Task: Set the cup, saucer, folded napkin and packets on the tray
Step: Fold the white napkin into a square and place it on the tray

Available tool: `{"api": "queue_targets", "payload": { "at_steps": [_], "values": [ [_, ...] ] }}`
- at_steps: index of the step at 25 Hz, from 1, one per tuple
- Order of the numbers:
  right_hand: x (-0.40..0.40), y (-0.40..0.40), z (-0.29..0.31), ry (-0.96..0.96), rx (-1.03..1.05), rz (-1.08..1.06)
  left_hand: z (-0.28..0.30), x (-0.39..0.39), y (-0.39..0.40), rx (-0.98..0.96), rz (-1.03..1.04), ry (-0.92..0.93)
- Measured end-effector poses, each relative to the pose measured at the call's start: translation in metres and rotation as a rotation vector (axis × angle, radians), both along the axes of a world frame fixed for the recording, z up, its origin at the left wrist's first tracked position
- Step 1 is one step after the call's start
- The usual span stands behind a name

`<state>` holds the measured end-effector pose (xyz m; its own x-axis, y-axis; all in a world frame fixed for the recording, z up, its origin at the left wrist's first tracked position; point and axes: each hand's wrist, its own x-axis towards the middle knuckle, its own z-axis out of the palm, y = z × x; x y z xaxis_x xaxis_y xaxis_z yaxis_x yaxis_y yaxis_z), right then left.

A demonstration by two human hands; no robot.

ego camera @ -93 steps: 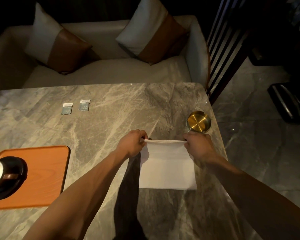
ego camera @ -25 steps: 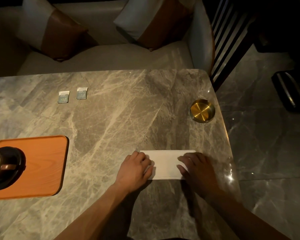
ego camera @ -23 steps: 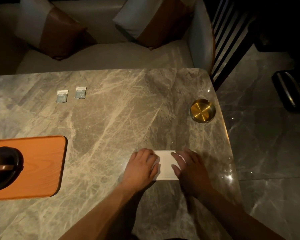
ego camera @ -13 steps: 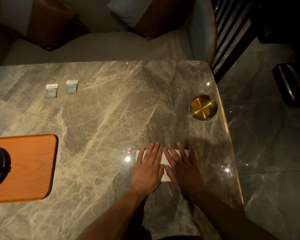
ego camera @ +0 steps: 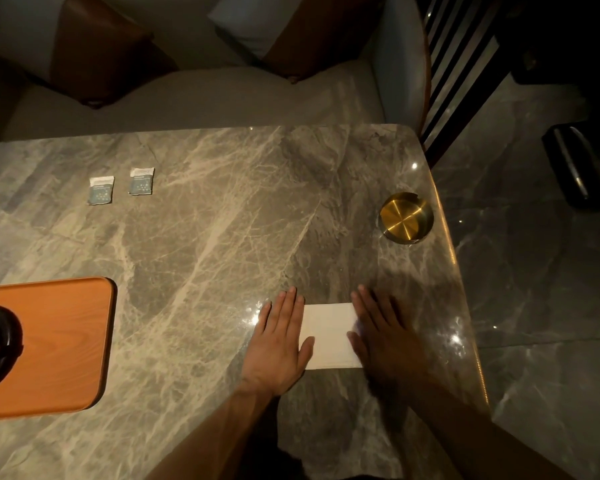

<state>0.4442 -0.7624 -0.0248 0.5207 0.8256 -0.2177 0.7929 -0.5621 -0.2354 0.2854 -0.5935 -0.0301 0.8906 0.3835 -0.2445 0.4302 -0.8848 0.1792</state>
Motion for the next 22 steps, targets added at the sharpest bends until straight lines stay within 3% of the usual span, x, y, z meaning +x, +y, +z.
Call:
{"api": "queue_targets", "payload": {
  "at_steps": [9, 13, 22],
  "values": [
    [0.015, -0.008, 0.009, 0.031, -0.087, 0.030, 0.010, -0.013, 0.020, -0.005, 0.018, 0.120],
    [0.015, -0.029, 0.007, 0.049, -0.122, -0.009, 0.025, -0.006, 0.036, -0.006, 0.020, 0.078],
    [0.008, -0.069, 0.010, 0.117, -0.203, -0.086, 0.041, 0.011, 0.048, -0.136, 0.268, 0.215]
  ]
}}
